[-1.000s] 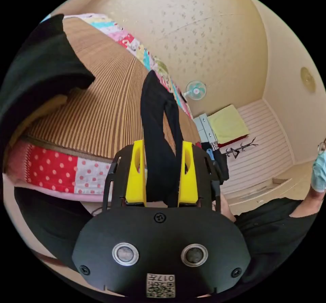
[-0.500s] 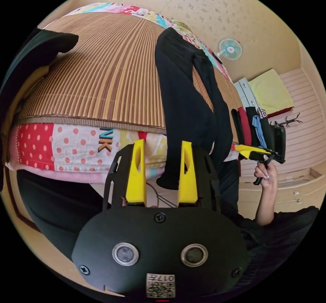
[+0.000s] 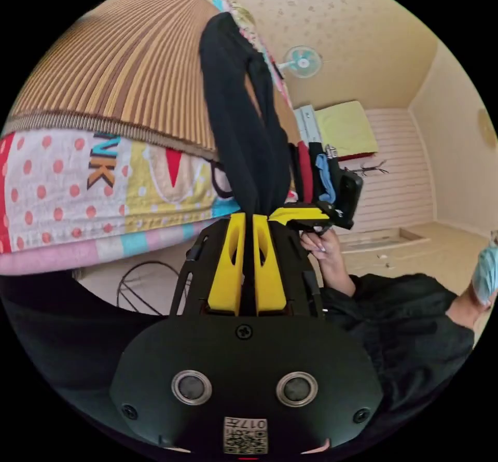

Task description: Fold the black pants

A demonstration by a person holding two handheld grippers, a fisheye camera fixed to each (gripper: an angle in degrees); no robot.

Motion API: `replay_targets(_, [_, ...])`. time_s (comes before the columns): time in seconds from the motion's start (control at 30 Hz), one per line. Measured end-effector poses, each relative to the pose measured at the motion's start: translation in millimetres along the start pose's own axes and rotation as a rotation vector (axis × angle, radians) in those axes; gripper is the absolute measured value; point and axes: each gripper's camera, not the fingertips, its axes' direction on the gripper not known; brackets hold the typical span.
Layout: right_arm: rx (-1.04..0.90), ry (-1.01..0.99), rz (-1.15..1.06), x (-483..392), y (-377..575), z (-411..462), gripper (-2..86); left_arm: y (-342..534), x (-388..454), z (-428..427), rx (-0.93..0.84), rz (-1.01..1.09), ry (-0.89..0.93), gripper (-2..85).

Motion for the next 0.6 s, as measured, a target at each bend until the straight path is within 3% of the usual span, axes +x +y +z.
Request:
replay_targets(0.1, [0.051,-0.096,-0.065,-1,19,-20,1.0,16,4,-37,0.032,0.088,0.081,0.9])
replay_targets(0.17, [-0.008,-0.009,-0.032,5,30,-16,0.8,24,-7,-39,-0.044,0.037,-0.038,0.6])
replay_targets(0.23, [-0.086,0.162,0.078,16,47,-9,0.8,36,-21,-30,-0.115,-0.055,-0.327,1.1])
replay_targets(0.27, [-0.076,0.167,0.093,16,52,-11,0.8,39,-22,-29,-0.107,-0.065,-0.341,1.3])
replay_targets(0.37, [0.059,0.093,0.168,19,76,-34,1.4,56,-21,-25,0.02,-0.116,-0.309,4.9])
replay_targets(0.47, [0.17,0.097,0.233,23,96,-59,3.0,78,2,-23,0.242,-0.162,-0.503,8.8])
replay_targets(0.53, [0.213,0.189,0.265,26,103,-73,5.9,85,35,-11,0.36,-0.08,-0.632,9.8])
replay_targets(0.6, [0.202,0.206,0.286,31,102,-75,8.8,79,55,7,0.346,0.035,-0.638,9.9])
